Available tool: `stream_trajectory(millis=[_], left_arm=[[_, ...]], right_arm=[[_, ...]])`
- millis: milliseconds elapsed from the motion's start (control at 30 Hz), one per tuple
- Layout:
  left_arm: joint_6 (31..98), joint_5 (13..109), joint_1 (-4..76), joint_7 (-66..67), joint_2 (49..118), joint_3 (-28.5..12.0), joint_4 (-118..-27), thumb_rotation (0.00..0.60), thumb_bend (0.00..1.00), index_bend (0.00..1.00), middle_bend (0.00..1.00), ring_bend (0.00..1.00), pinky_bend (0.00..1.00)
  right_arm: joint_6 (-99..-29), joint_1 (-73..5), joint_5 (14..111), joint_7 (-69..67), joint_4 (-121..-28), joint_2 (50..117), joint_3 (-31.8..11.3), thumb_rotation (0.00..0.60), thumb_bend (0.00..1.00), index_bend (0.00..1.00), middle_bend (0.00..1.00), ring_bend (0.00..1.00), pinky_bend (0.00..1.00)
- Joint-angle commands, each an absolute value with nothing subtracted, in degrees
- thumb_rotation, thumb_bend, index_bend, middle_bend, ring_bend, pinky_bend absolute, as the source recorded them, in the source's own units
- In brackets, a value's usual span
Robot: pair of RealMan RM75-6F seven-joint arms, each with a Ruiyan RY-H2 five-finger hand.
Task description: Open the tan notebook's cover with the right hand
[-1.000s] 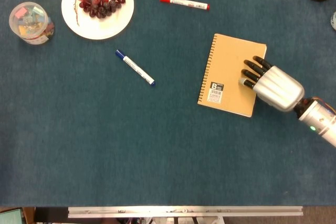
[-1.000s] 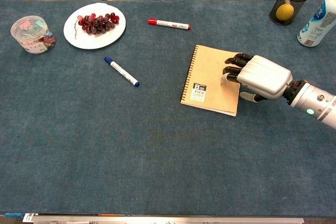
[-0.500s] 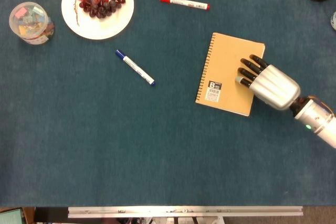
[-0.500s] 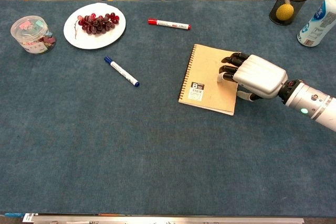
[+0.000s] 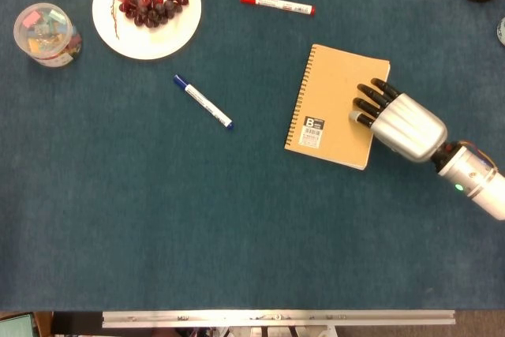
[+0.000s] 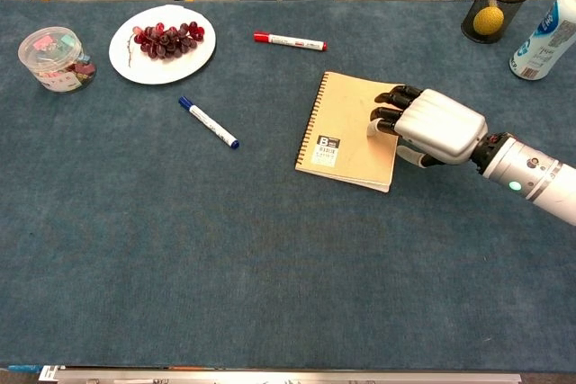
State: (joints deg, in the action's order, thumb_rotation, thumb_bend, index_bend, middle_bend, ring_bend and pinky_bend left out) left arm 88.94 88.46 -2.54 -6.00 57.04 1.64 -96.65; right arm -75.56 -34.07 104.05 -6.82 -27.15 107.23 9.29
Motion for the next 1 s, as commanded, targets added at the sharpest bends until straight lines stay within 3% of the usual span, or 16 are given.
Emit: stream_trajectory(millis=[33, 233, 633, 1000], left_arm=[[89.1, 88.4, -2.6, -6.1, 57.0, 1.6, -96.6, 0.6, 0.41, 0.25, 0.14, 0.18, 0.11], [89.1, 88.4, -2.6, -6.3, 57.0, 1.6, -96.5, 0.6, 0.41, 0.25, 0.14, 0.18, 0.11], [89.4, 88.6, -2.6, -6.2, 56.8, 1.4, -96.7, 0.6, 0.41, 0.25, 0.14, 0.18, 0.11], [89.6, 89.1, -2.3, -5.2, 56.8, 1.2, -97.4, 0.6, 0.41, 0.25, 0.14, 0.18, 0.11]], right_arm=[[-76.1, -34.2, 103.8, -7.1, -26.6, 107.7, 9.0, 0.6, 0.44, 0.35, 0.3, 0.15, 0.18], [-77.7, -34.4, 103.5, -8.3, -25.3, 108.9, 8.4, 0.6, 0.47, 0.44, 0.33, 0.19, 0.18], [-79.8, -34.4, 101.6, -11.7, -23.0, 111.5, 6.6, 0.6, 0.55, 0.72, 0.41, 0.29, 0.2], [-82.9, -33.2, 102.0, -13.0, -28.5, 104.5, 7.5, 0.6, 0.55, 0.79, 0.46, 0.32, 0.21]])
